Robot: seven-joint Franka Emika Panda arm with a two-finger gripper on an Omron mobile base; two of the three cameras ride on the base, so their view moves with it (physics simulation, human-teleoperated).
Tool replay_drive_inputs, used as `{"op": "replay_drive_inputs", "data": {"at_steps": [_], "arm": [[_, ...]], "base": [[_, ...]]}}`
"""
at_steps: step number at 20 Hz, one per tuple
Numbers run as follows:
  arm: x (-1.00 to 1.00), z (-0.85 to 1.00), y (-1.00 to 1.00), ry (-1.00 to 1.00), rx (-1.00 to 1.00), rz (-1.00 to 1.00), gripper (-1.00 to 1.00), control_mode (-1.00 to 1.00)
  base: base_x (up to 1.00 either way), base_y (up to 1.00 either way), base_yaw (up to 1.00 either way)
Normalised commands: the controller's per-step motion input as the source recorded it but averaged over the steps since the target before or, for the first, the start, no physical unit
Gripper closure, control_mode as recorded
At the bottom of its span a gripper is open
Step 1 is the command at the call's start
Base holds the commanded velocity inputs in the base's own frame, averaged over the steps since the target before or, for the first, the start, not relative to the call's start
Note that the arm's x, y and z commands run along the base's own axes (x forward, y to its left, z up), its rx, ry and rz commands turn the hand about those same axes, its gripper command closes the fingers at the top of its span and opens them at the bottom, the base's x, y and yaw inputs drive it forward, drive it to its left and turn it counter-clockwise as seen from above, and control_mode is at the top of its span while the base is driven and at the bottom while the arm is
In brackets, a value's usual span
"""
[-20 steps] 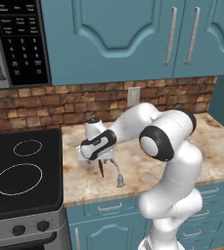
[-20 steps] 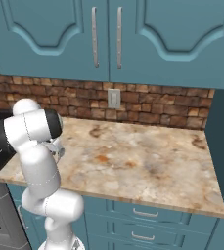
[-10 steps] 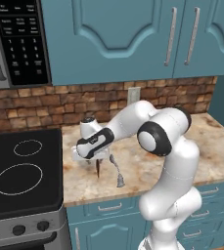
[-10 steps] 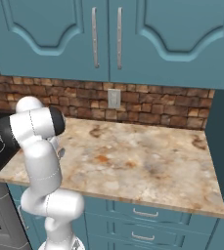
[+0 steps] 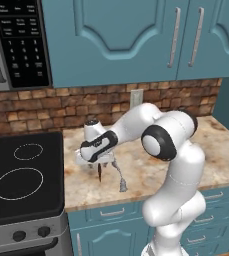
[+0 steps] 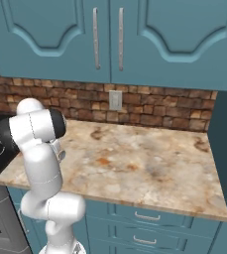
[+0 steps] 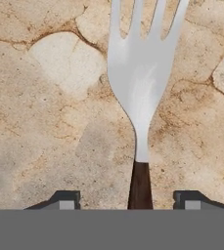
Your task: Take the fork and place it on the left side of the plate. Then take the spoon and place it on the right side of the plate. Make sure they're directly next to the plate.
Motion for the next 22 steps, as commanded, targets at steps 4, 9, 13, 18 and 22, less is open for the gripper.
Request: {"op": "replay_drive_inputs", "data": {"at_steps": [4,9,13,18,22], "arm": [[-0.33,-0.62,-0.04,0.0,0.0,0.0,-1.0,-1.0],[-0.05,-0.6,0.04,-0.03,0.0,-0.03,-1.0,-1.0],[-0.56,-0.63,-0.01,-0.08,0.0,-0.04,-1.0,-1.0],[-0.65,-0.61,-0.05,-0.07,0.0,-0.04,-1.0,-1.0],[-0.56,-0.49,-0.04,-0.09,0.0,-0.04,-1.0,-1.0]], "base": [[0.0,0.0,0.0],[0.0,0.0,0.0],[0.0,0.0,0.0],[0.0,0.0,0.0],[0.0,0.0,0.0]]}}
